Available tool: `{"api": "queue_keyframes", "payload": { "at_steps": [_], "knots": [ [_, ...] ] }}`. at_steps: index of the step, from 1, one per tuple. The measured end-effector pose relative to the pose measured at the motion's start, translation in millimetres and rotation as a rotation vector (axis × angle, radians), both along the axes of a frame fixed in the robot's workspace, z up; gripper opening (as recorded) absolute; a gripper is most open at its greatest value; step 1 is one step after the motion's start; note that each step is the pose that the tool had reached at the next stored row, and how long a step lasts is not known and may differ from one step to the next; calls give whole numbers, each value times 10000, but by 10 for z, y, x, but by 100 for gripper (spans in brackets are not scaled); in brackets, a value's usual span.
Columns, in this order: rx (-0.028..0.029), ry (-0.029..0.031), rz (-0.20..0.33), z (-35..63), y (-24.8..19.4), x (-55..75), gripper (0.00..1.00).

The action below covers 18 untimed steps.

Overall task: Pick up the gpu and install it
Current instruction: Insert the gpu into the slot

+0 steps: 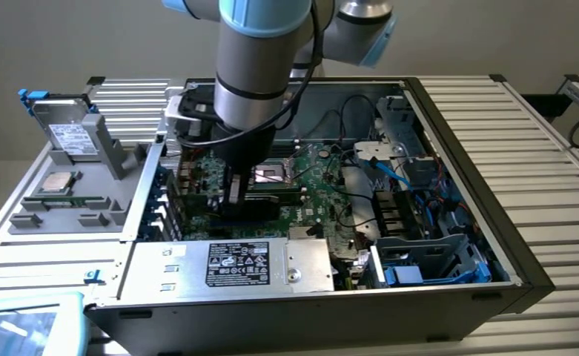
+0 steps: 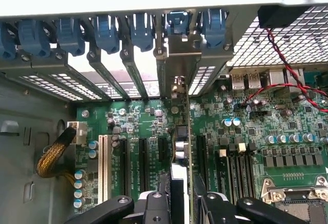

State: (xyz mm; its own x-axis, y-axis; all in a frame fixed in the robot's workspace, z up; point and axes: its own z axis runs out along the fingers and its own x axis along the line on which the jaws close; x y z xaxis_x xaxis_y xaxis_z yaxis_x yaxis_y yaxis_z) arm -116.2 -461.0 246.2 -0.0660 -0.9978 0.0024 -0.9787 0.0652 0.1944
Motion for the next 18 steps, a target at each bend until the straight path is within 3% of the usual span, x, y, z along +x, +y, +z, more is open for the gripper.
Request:
{"api": "queue_keyframes", "payload": {
  "at_steps": [18],
  "knots": [
    [-3,2,61,-37,12,-19,28]
  ]
}}
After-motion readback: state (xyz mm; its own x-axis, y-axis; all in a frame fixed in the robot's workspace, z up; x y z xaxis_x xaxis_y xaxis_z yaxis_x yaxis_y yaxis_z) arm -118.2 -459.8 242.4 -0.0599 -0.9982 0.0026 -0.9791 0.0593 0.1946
